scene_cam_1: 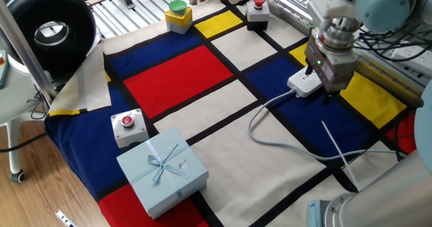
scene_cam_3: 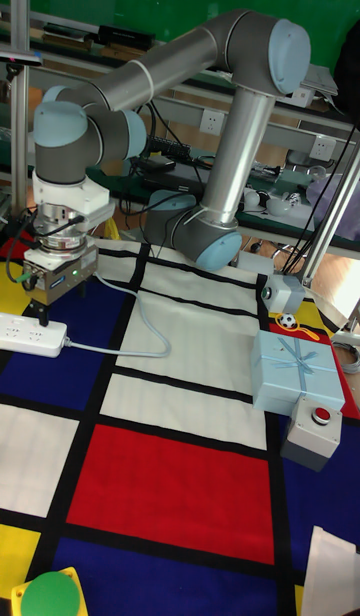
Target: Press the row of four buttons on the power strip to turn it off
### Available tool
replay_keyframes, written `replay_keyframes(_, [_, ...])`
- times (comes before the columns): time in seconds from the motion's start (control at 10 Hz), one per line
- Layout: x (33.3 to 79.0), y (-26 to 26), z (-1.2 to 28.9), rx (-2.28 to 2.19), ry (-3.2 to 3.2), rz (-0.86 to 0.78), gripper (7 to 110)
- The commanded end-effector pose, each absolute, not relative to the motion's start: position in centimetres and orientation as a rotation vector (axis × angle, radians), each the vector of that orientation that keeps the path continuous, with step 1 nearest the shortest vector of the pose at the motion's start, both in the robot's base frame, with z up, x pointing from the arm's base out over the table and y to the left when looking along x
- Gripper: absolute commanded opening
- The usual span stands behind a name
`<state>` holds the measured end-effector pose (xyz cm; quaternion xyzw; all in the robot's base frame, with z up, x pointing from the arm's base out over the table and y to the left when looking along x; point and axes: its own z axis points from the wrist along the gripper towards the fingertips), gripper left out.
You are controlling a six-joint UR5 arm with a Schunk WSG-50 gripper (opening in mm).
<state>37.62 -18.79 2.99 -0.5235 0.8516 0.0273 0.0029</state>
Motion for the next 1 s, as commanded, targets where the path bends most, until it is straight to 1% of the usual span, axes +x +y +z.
replay_keyframes(0.0, [37.0, -18.3, 2.5, -1.678, 2.657, 0.124, 22])
replay_keyframes(0.2, [36.8, -19.2, 2.3, -1.685, 2.68, 0.092, 22])
replay_keyframes(0.9, [35.4, -20.6, 2.1, -1.751, 2.718, 0.094, 22])
